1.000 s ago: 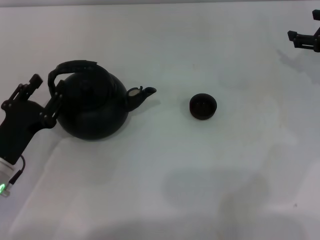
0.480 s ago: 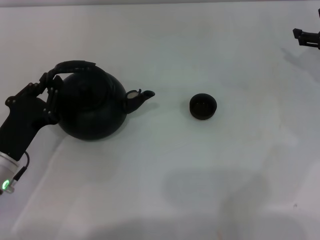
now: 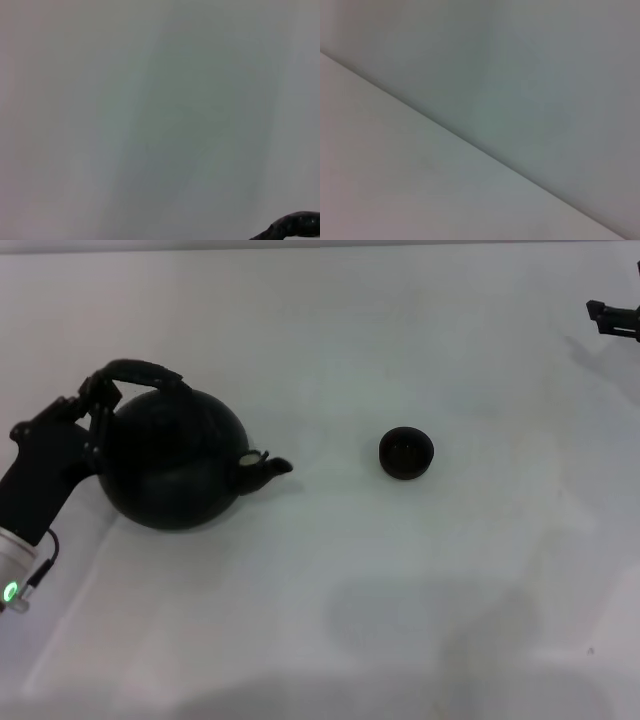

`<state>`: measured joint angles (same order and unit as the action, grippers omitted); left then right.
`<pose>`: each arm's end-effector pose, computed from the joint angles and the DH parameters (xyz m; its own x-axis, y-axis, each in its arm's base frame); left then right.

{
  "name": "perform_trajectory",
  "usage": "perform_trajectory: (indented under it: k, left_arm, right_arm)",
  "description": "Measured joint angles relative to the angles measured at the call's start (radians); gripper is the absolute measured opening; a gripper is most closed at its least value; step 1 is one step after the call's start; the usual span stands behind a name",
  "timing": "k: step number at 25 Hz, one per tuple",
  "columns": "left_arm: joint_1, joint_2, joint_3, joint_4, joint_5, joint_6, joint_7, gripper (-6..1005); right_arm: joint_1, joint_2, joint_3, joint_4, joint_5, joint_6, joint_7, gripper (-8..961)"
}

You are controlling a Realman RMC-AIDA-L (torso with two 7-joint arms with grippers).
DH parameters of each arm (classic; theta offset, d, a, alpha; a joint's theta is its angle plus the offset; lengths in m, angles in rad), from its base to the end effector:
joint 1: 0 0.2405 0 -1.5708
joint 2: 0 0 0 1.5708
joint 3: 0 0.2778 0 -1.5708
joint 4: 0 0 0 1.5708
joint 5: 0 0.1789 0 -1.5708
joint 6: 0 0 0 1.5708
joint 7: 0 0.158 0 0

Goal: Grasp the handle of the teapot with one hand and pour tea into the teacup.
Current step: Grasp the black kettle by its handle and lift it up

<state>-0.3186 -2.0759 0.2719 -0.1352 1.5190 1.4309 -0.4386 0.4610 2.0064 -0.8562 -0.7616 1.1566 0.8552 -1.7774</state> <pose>-0.3240 0.2600 -0.0436 0.5380 0.0830 0.8389 0.7921 -0.3902 -0.4694 0.3414 0.3846 0.0435 0.9054 -0.3524 -0.2368 -0.4020 -0.5322 -0.7451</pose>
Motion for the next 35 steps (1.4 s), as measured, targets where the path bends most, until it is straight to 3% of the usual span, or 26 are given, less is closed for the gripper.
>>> perform_trajectory:
  k: [5, 18, 21, 23, 27, 30, 35]
  left_arm:
    - [-0.044, 0.005, 0.004, 0.04, 0.003, -0.007, -0.025, 140]
    - [-0.188, 0.001, 0.013, 0.215, 0.086, -0.141, -0.327, 140]
    - [-0.264, -0.003, 0.029, 0.36, 0.215, -0.234, -0.547, 139]
    - [-0.284, -0.007, 0.048, 0.406, 0.239, -0.247, -0.588, 139]
    - [-0.319, -0.007, 0.178, 0.501, 0.245, -0.331, -0.722, 139]
    - [-0.315, -0.01, 0.401, 0.638, 0.244, -0.43, -0.865, 139]
    - [-0.249, -0.008, 0.739, 0.867, 0.239, -0.564, -1.081, 139]
  right_arm:
    - [-0.001, 0.0, 0.0, 0.008, 0.005, -0.002, -0.015, 845]
    - [-0.004, 0.002, 0.004, 0.036, 0.044, -0.009, -0.035, 845]
    - [-0.006, 0.002, 0.006, 0.039, 0.047, -0.007, -0.036, 844]
    - [-0.006, 0.002, 0.004, 0.04, 0.047, -0.007, -0.036, 844]
    - [-0.006, 0.002, 0.006, 0.05, 0.053, -0.006, -0.038, 844]
    - [-0.007, 0.001, 0.007, 0.071, 0.086, -0.01, -0.066, 844]
    - [-0.008, 0.0, 0.011, 0.133, 0.205, -0.014, -0.171, 844]
